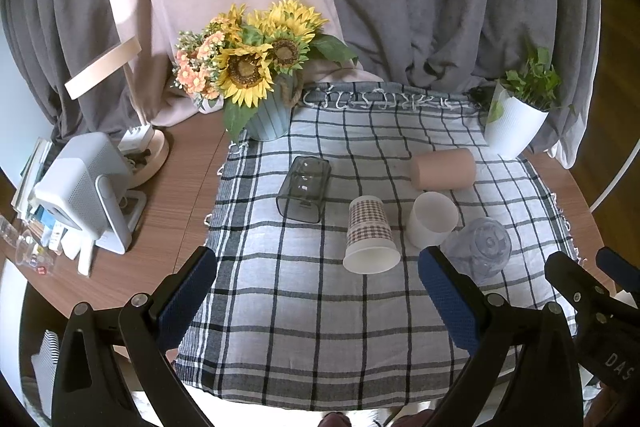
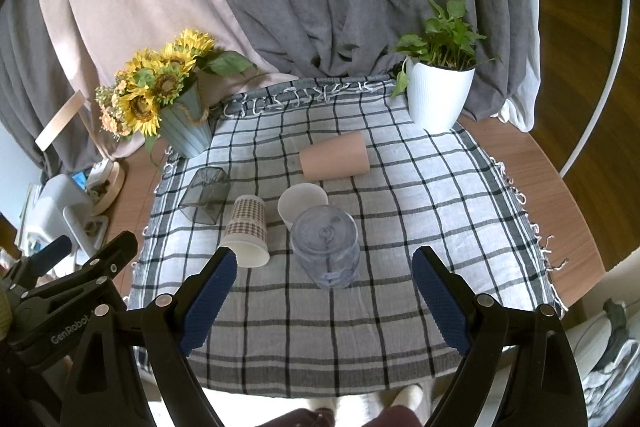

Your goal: Flip cup upside down

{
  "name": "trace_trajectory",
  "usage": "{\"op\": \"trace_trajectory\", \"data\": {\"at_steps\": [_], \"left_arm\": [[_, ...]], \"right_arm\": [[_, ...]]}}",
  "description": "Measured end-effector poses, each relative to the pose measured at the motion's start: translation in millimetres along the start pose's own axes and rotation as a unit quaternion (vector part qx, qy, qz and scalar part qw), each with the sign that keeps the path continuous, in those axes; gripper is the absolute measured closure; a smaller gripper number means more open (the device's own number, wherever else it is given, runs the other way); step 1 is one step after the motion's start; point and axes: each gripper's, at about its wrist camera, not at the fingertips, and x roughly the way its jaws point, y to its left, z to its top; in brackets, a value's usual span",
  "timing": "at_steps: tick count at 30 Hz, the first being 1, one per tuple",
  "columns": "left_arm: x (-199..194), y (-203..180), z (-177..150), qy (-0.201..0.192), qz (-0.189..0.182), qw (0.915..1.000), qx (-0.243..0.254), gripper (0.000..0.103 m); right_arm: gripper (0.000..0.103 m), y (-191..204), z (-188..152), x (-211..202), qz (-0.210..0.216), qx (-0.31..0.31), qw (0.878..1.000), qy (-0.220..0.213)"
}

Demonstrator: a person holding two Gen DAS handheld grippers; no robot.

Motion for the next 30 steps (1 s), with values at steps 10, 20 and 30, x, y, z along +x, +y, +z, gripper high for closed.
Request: {"op": "trace_trajectory", "data": {"at_steps": [10, 20, 30], "left_arm": [[0.2, -0.1, 0.3, 0.000, 0.000, 1.0000, 0.000, 0.000], [-1.1, -0.6, -1.7, 0.001, 0.000, 1.0000, 0.000, 0.000], [-0.7, -0.4, -1.4, 0.001, -0.001, 1.0000, 0.001, 0.000]], "right_arm": [[0.013, 0.8, 0.8, 0.1, -0.001, 0.000, 1.000, 0.000], [0.013, 0.0, -0.1, -0.7, 0.000, 0.001, 1.000, 0.001], [0.013, 0.5, 1.4, 0.5, 0.000, 0.000, 1.000, 0.001]]}}
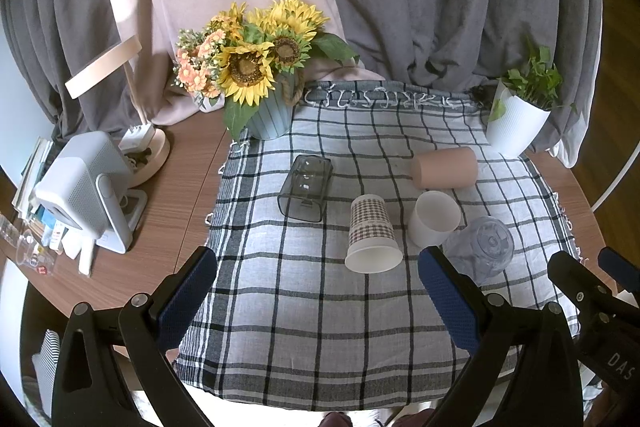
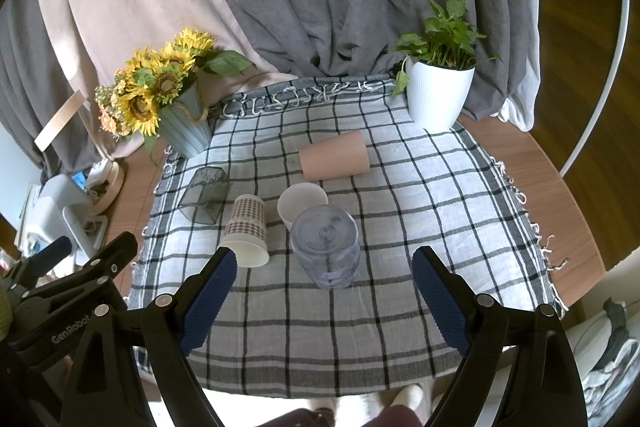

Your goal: Flip cup upside down

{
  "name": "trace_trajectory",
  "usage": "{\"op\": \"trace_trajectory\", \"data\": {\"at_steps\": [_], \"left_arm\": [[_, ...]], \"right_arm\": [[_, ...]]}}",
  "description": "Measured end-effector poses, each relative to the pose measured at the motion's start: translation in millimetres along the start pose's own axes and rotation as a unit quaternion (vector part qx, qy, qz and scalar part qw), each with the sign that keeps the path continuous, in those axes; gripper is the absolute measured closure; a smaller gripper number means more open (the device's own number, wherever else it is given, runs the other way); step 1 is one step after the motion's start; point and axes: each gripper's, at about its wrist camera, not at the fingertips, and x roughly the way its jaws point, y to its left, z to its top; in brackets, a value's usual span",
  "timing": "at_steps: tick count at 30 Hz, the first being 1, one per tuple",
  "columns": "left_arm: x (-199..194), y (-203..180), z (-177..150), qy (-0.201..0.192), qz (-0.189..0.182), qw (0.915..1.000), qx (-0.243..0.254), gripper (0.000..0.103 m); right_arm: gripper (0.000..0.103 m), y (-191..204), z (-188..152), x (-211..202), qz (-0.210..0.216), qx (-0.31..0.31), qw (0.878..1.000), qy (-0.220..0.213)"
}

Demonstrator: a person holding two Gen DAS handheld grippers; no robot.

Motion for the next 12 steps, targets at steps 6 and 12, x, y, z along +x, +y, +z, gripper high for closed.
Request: {"op": "trace_trajectory", "data": {"at_steps": [6, 12], "left_arm": [[0.2, 0.2, -0.8, 0.000, -0.001, 1.0000, 0.000, 0.000], [0.8, 0.1, -1.8, 0.001, -0.002, 1.0000, 0.000, 0.000]], "right_arm": [[0.013, -0.2, 0.1, -0.5, 0.000, -0.001, 1.000, 0.000], [0.013, 0.0, 0.8, 0.5, 0.000, 0.000, 1.000, 0.000]]}}
